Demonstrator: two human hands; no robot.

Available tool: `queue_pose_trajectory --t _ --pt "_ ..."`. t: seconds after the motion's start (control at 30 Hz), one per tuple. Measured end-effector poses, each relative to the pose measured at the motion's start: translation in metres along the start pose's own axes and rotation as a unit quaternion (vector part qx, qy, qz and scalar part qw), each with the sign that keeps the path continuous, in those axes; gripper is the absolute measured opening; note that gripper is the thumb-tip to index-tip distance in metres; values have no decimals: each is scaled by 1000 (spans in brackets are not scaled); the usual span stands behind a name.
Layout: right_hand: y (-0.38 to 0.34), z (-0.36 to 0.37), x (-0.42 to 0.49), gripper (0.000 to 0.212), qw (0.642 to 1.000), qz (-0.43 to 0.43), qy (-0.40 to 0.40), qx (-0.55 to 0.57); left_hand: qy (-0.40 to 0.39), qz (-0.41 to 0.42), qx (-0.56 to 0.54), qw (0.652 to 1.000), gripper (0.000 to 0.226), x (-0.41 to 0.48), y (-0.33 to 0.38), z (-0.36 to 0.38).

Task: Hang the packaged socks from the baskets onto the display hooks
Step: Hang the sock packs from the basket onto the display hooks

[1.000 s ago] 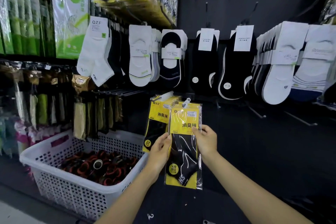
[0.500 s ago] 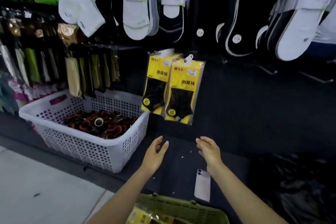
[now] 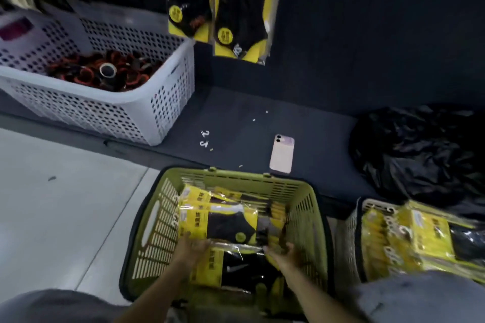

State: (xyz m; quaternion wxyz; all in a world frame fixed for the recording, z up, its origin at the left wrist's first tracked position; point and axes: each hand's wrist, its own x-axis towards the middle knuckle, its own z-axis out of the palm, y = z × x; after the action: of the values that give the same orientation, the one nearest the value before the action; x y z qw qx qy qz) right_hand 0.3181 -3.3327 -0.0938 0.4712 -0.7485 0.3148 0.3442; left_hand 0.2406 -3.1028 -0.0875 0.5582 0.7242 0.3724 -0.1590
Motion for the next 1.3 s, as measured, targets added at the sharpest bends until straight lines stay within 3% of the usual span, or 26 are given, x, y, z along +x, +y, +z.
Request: queue_pose_trajectory --t 0.03,0.17,0.3,0.37,0.47,0.57,0.63,0.73,0.9,1.03,1.1,1.17,1.23,1.3 --pt "8 0 1 84 1000 23 -15 -8 -18 -9 18 1000 26 -1 -5 0" --pt "34 8 4 93 991 80 -61 -84 -72 -47 85 993 56 2 -22 7" --pt "38 11 7 84 989 48 -19 -136 -83 -79 48 992 36 6 -22 10" --pt "35 10 8 81 993 30 -10 -112 -80 -102 8 992 34 5 -20 9" --pt "16 6 1 78 997 16 -62 -33 -77 -100 -15 992 38 2 -19 8" --pt "-13 1 -16 34 991 -43 -122 -31 -36 -124 -82 988 57 -4 -11 10" --pt "-32 -2 -30 25 985 -93 -137 -40 14 -143 -130 981 67 -8 -1 10" --pt "-60 -9 -50 25 979 -168 -117 -14 53 -131 -197 970 74 -12 22 6" --pt "-95 -27 -80 34 971 -207 -97 63 159 -2 -236 959 82 -25 74 -5" --pt "-117 -40 -106 60 956 -217 -125 156 207 -42 -309 927 119 -56 110 -13" --pt "-130 -45 -118 77 945 -223 -121 206 140 -94 -366 915 127 -76 122 -14" --pt "-142 -49 -128 84 932 -221 -117 260 -33 -119 -448 885 121 -96 133 -6" --pt "-152 -50 -137 76 919 -201 -127 314 -176 -132 -519 826 109 -112 145 9" --pt "-160 -51 -149 52 897 -180 -151 374 -222 -122 -576 777 105 -117 156 21"
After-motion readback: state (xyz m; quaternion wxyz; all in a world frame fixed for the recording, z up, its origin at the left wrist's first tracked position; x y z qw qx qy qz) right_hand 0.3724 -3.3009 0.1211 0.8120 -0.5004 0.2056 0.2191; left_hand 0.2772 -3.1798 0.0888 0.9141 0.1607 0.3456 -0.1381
